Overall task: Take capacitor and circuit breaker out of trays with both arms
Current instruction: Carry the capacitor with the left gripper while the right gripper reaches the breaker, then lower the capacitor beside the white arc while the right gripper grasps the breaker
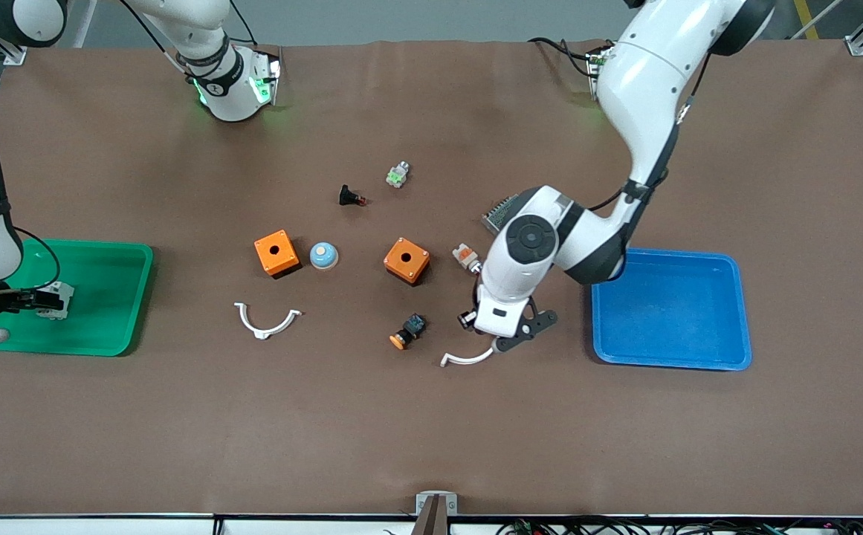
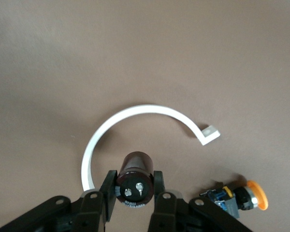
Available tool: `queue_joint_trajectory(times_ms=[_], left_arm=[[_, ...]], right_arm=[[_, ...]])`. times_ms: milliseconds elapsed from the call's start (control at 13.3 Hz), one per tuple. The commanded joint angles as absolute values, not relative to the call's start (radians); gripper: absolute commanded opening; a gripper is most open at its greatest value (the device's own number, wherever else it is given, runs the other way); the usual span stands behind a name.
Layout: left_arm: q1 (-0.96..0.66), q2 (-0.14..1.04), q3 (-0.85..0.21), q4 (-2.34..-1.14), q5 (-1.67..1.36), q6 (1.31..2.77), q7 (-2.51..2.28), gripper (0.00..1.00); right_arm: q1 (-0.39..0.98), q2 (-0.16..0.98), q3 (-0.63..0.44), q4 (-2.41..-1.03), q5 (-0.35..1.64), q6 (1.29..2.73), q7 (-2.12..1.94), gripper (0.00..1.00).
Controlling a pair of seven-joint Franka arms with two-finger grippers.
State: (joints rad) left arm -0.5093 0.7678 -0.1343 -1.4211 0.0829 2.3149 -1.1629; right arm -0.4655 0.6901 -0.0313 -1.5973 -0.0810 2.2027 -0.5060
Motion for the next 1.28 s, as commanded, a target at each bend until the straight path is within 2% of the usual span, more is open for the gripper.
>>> queue_joint_trajectory(times_ms=[0, 528, 603, 754, 829, 980, 1055, 1206], left_arm=[[-0.548, 0.804, -0.107, -1.379, 0.101, 2.293, -1.198, 0.0], [-0.586, 0.859, -0.106, -1.379, 0.104, 2.301, -1.216, 0.02], [-0.586, 0.859, -0.106, -1.379, 0.104, 2.301, -1.216, 0.1], [-0.584, 0.858, -0.106, -1.378, 0.104, 2.301, -1.218, 0.67], [-0.586, 0.851, -0.095, -1.378, 0.106, 2.301, -1.215, 1.0], [-0.584, 0.835, -0.083, -1.362, 0.107, 2.287, -1.212, 1.0], [-0.578, 0.819, -0.08, -1.359, 0.107, 2.26, -1.209, 1.0], [-0.577, 0.784, -0.043, -1.326, 0.107, 2.154, -1.183, 1.0]], right_arm=[[-0.497, 0.69, -0.02, -1.603, -0.06, 2.212, -0.531, 1.0], [-0.503, 0.689, -0.021, -1.608, -0.061, 2.195, -0.532, 0.99], [-0.5, 0.687, -0.021, -1.612, -0.061, 2.197, -0.532, 0.97], [-0.497, 0.687, -0.02, -1.614, -0.061, 2.194, -0.532, 0.93], [-0.499, 0.687, -0.021, -1.615, -0.061, 2.194, -0.531, 0.86], [-0.5, 0.689, -0.021, -1.614, -0.061, 2.181, -0.531, 0.77], [-0.497, 0.687, -0.021, -1.614, -0.061, 2.178, -0.531, 0.76], [-0.499, 0.687, -0.021, -1.614, -0.061, 2.172, -0.529, 0.66]])
